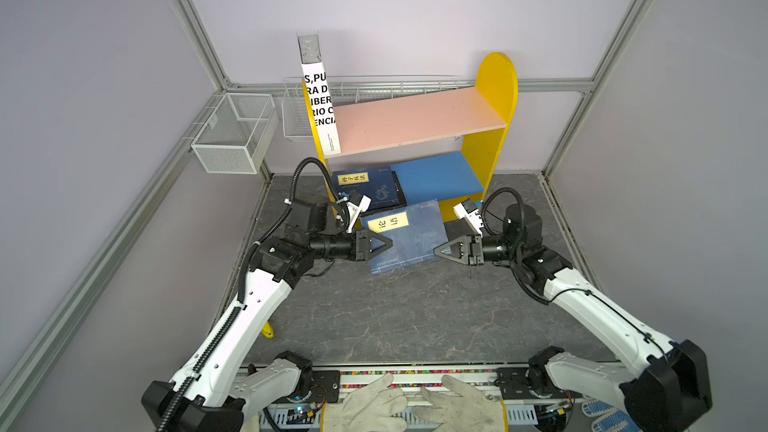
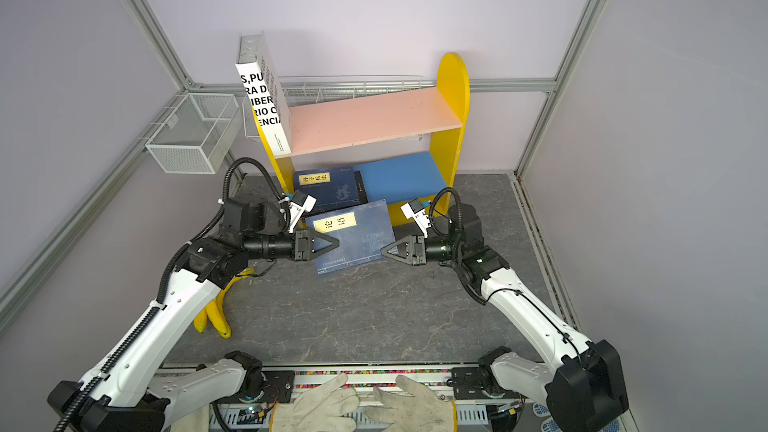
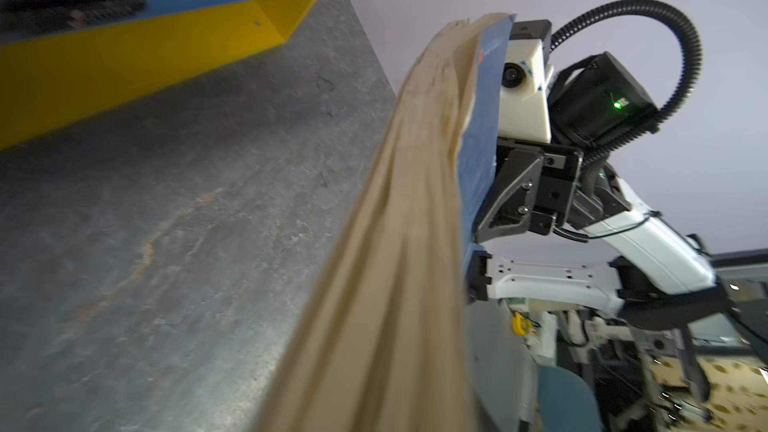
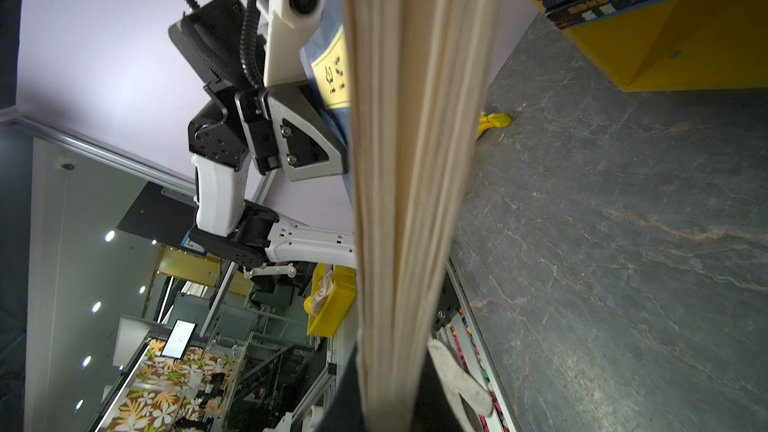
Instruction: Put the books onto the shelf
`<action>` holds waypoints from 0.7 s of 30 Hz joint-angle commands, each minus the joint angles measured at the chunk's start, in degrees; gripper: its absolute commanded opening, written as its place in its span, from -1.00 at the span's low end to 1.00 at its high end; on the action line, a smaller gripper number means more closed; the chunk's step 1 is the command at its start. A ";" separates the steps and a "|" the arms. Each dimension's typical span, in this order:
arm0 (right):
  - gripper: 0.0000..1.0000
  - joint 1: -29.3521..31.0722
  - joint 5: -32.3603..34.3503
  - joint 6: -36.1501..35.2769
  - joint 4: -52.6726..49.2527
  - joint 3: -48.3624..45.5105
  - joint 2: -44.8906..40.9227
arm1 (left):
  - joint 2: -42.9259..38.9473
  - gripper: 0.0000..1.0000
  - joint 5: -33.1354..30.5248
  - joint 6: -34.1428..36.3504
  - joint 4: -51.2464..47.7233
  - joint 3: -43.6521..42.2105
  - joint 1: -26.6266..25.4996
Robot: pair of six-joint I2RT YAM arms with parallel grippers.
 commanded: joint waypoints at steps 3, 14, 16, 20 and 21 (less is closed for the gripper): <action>-0.88 0.26 9.24 2.05 4.22 6.75 6.63 | -4.76 0.26 -19.63 0.31 -4.87 7.57 0.27; -0.87 0.46 8.58 3.38 6.92 22.05 22.90 | -17.59 0.99 -51.53 -1.25 -6.66 2.33 0.40; -0.88 0.46 8.53 3.68 6.48 25.04 26.05 | -18.27 0.99 -54.38 -1.32 -6.45 0.95 0.40; -0.87 0.46 7.88 4.03 6.56 31.52 32.80 | -18.23 0.99 -57.57 -1.61 -3.62 -3.10 0.40; -0.87 0.46 7.56 4.04 6.68 33.02 34.49 | -18.01 0.99 -58.01 -1.72 -2.49 -4.18 0.40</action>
